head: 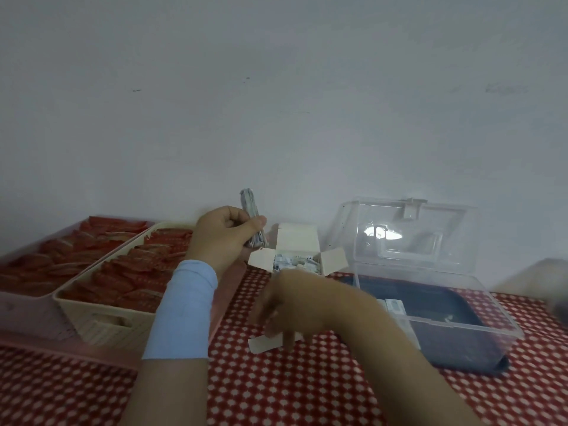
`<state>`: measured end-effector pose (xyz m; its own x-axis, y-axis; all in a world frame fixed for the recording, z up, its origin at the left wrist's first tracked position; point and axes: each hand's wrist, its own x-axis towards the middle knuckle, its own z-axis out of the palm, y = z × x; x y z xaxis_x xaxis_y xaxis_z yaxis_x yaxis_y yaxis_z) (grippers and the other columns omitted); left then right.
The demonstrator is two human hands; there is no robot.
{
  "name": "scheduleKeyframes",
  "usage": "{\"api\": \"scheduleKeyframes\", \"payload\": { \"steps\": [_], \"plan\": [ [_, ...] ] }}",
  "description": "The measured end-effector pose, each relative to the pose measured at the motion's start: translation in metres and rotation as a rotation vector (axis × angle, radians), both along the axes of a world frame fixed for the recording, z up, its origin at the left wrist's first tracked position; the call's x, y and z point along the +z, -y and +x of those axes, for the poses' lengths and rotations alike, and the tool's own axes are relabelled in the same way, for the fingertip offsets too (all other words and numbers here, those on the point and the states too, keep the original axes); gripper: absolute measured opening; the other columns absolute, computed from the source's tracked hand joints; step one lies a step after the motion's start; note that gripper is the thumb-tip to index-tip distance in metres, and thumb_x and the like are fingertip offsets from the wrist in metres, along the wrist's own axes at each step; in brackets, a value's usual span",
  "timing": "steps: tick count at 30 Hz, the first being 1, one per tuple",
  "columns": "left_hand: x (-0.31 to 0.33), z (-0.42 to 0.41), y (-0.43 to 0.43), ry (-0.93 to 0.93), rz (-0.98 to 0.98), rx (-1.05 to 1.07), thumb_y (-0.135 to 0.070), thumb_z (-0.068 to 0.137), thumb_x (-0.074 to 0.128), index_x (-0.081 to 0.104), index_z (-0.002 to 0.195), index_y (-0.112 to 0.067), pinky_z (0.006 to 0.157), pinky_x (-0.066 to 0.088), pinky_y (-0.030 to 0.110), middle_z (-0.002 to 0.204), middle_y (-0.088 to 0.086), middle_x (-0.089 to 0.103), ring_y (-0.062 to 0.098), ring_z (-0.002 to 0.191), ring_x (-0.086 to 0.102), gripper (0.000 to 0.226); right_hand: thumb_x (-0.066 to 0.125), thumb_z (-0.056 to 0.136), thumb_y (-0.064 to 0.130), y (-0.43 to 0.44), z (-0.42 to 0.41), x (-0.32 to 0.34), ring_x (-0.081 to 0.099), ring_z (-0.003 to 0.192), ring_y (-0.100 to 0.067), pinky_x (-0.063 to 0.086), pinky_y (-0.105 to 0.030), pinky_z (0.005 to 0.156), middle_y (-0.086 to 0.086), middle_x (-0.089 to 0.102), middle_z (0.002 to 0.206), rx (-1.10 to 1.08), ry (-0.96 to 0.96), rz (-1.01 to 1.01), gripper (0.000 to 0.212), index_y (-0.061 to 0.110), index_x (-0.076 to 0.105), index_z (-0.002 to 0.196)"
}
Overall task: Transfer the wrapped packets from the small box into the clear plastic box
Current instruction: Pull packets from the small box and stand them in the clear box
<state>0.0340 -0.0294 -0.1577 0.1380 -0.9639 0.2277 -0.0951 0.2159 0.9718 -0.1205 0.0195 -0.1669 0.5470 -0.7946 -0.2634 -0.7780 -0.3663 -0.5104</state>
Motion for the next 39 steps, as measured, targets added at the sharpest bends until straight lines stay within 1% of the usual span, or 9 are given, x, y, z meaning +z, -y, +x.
{"api": "scheduleKeyframes", "payload": {
  "steps": [3, 6, 11, 16, 21, 25, 28, 33, 39],
  "plan": [
    [0.003, -0.005, -0.006, 0.043, -0.011, -0.023, -0.011, 0.085, 0.077, 0.061, 0.081, 0.000, 0.065, 0.063, 0.036, 0.086, 0.024, 0.073, 0.033, 0.081, 0.074, 0.020, 0.065, 0.090, 0.000, -0.005, 0.020, -0.018, 0.067, 0.100, -0.024, 0.059, -0.035, 0.087, -0.002, 0.054, 0.143, 0.078, -0.259, -0.049, 0.057, 0.028, 0.057, 0.139],
    [0.004, -0.011, -0.008, 0.073, -0.009, -0.060, -0.010, 0.084, 0.077, 0.059, 0.078, -0.003, 0.061, 0.061, 0.027, 0.085, 0.022, 0.070, 0.027, 0.077, 0.070, 0.021, 0.065, 0.093, 0.009, -0.008, 0.028, -0.025, 0.055, 0.124, -0.030, 0.048, -0.039, 0.101, -0.008, 0.052, 0.144, 0.102, -0.368, -0.173, 0.051, 0.020, 0.054, 0.142],
    [0.002, -0.014, -0.007, 0.125, -0.017, -0.065, -0.014, 0.083, 0.079, 0.060, 0.078, -0.005, 0.067, 0.062, 0.032, 0.089, 0.020, 0.070, 0.030, 0.083, 0.074, 0.021, 0.071, 0.089, 0.014, -0.010, 0.030, -0.023, 0.059, 0.115, -0.028, 0.050, -0.039, 0.100, -0.010, 0.060, 0.129, 0.040, -0.383, -0.144, 0.037, 0.010, 0.063, 0.124],
    [0.000, -0.005, -0.001, 0.118, -0.064, 0.010, -0.019, 0.082, 0.081, 0.062, 0.076, -0.007, 0.072, 0.062, 0.040, 0.086, 0.015, 0.074, 0.028, 0.082, 0.075, 0.022, 0.069, 0.092, 0.029, -0.003, -0.003, 0.014, 0.071, 0.061, -0.015, 0.063, -0.031, 0.072, -0.002, 0.074, 0.086, -0.115, 0.006, -0.220, 0.016, 0.015, 0.075, 0.092],
    [-0.003, 0.000, 0.004, -0.041, -0.088, 0.101, -0.025, 0.078, 0.081, 0.061, 0.080, -0.011, 0.081, 0.059, 0.053, 0.091, 0.012, 0.075, 0.027, 0.085, 0.075, 0.024, 0.058, 0.101, 0.028, 0.008, -0.033, 0.027, 0.068, 0.072, -0.015, 0.059, -0.029, 0.073, 0.006, 0.074, 0.093, -0.435, 0.361, -0.599, 0.021, 0.020, 0.077, 0.101],
    [-0.007, -0.010, 0.003, -0.042, -0.043, 0.055, -0.017, 0.085, 0.078, 0.058, 0.080, -0.008, 0.075, 0.062, 0.048, 0.091, 0.016, 0.074, 0.028, 0.086, 0.075, 0.022, 0.057, 0.100, 0.033, 0.025, -0.030, 0.009, 0.068, 0.082, -0.017, 0.058, -0.036, 0.077, 0.000, 0.075, 0.091, -0.492, 0.108, -0.817, 0.026, 0.017, 0.077, 0.095],
    [-0.007, -0.018, -0.002, -0.081, -0.013, -0.014, -0.011, 0.086, 0.076, 0.056, 0.082, -0.004, 0.067, 0.063, 0.034, 0.087, 0.016, 0.073, 0.028, 0.084, 0.075, 0.021, 0.060, 0.098, 0.035, 0.029, -0.023, -0.001, 0.068, 0.084, -0.017, 0.059, -0.037, 0.075, 0.002, 0.074, 0.091, -0.455, -0.102, -0.729, 0.022, 0.021, 0.077, 0.097],
    [-0.007, -0.020, -0.005, -0.152, 0.008, -0.073, -0.009, 0.088, 0.073, 0.058, 0.083, -0.002, 0.064, 0.061, 0.029, 0.080, 0.014, 0.074, 0.020, 0.073, 0.076, 0.019, 0.074, 0.089, 0.027, 0.024, -0.039, 0.012, 0.065, 0.084, -0.004, 0.057, -0.032, 0.086, 0.015, 0.073, 0.107, -0.461, 0.336, -0.519, 0.043, 0.028, 0.065, 0.131],
    [-0.008, -0.025, -0.004, -0.204, 0.074, -0.228, -0.018, 0.091, 0.069, 0.060, 0.090, -0.001, 0.070, 0.061, 0.032, 0.096, 0.019, 0.073, 0.025, 0.085, 0.074, 0.019, 0.073, 0.086, 0.047, 0.021, -0.036, 0.013, 0.062, 0.076, 0.006, 0.047, -0.015, 0.068, 0.018, 0.070, 0.091, -0.511, 0.651, -0.505, 0.025, 0.033, 0.074, 0.107]
  ]
}}
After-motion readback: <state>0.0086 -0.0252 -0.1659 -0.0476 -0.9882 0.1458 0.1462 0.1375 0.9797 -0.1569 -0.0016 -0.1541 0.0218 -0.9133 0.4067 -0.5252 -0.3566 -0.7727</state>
